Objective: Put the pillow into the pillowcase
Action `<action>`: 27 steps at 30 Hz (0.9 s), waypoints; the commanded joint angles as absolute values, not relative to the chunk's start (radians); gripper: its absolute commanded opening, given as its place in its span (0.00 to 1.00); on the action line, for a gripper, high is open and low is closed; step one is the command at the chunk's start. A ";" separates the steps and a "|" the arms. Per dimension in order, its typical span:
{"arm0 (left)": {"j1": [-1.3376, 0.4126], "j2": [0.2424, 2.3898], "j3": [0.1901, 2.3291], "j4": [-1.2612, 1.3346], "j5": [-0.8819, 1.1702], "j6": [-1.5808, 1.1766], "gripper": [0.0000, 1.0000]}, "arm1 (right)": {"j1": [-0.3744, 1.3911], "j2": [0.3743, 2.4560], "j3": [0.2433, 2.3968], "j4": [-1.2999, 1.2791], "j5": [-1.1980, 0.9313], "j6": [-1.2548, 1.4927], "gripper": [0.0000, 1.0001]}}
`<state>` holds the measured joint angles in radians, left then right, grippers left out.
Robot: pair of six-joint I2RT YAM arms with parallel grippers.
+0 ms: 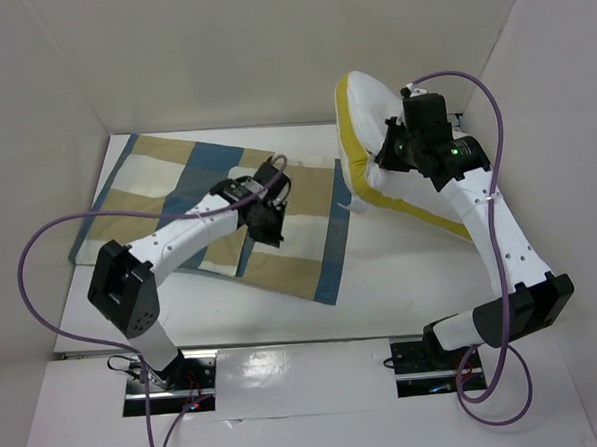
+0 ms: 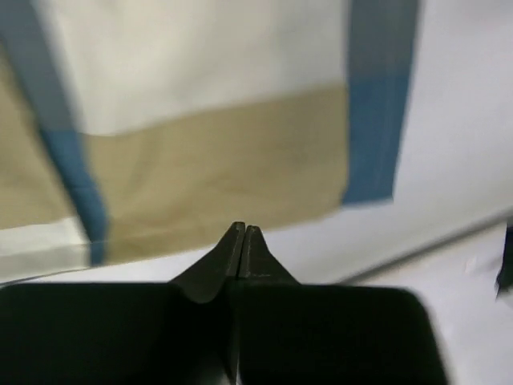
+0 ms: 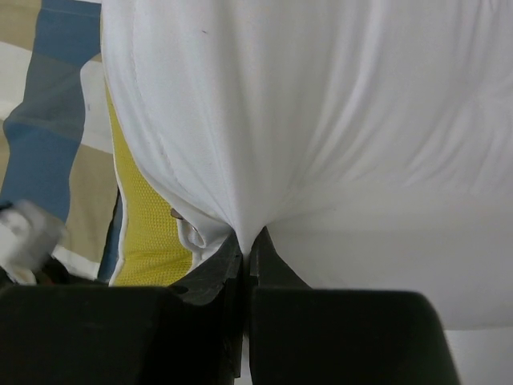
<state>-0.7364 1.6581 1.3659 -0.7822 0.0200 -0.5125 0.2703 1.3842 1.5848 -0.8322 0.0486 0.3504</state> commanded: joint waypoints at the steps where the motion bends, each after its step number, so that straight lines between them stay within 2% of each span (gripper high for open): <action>1: -0.606 1.743 1.474 -0.804 -0.139 -0.586 0.16 | 0.261 1.368 1.608 -0.746 0.011 0.345 0.00; 2: -0.586 1.784 1.509 -0.827 -0.214 -0.603 0.25 | 0.261 1.368 1.608 -0.735 0.000 0.345 0.00; 3: -0.568 1.820 1.540 -0.862 -0.245 -0.624 0.54 | 0.261 1.368 1.608 -0.735 -0.009 0.345 0.00; 4: -0.554 1.848 1.580 -0.862 -0.273 -0.624 0.66 | 0.261 1.379 1.608 -0.735 -0.020 0.345 0.00; 6: -0.512 1.914 1.615 -0.862 -0.310 -0.633 0.79 | 0.261 1.379 1.608 -0.735 -0.020 0.345 0.00; 14: -0.433 2.058 1.660 -0.792 -0.344 -0.586 0.77 | 0.261 1.411 1.629 -0.735 -0.031 0.336 0.00; 25: -0.411 2.129 1.658 -0.755 -0.348 -0.568 0.63 | 0.261 1.430 1.638 -0.726 -0.041 0.336 0.00; 27: -0.411 2.138 1.649 -0.746 -0.348 -0.568 0.63 | 0.261 1.439 1.647 -0.736 -0.041 0.336 0.00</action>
